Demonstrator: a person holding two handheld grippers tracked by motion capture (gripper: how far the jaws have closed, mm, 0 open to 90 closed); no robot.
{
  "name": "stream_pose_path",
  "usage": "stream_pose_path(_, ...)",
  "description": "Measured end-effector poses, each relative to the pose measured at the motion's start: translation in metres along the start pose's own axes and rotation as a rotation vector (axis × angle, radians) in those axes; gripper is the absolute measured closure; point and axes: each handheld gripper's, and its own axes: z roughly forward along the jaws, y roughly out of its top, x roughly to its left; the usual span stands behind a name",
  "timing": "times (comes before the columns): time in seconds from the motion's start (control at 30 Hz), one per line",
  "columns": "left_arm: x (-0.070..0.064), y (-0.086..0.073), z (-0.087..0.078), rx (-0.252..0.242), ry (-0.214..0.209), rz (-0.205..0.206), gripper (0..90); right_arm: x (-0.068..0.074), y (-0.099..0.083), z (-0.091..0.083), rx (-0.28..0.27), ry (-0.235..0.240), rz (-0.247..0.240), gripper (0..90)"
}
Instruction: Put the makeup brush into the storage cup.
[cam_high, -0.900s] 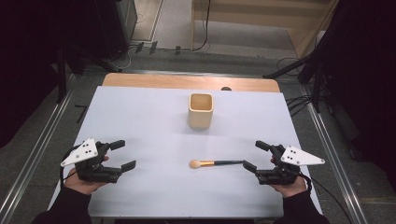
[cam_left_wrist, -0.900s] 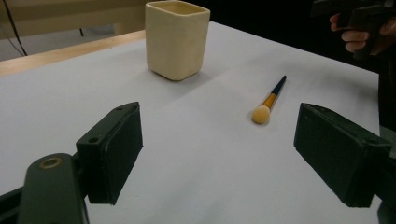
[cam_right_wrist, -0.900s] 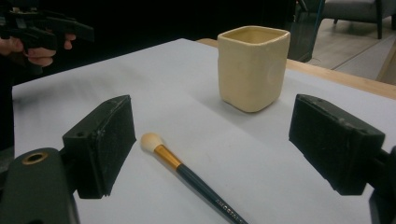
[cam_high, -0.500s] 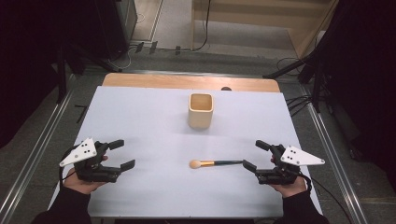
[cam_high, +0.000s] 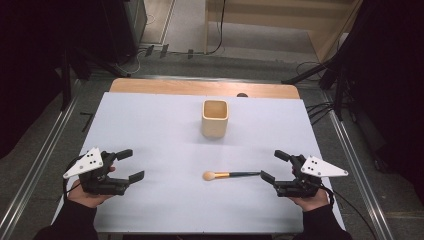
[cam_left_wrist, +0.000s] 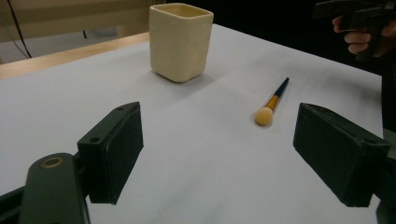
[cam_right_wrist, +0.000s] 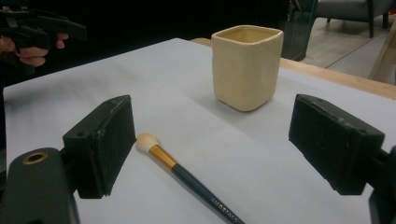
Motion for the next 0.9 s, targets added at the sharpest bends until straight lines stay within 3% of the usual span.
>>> stream_pose_path(0.9, -0.0002, 0.0007, -0.0006, 0.007, -0.003, 0.005, 16.4, -0.0032, 0.0024, -0.0004, 0.007, 0.039, 0.007, 19.4)
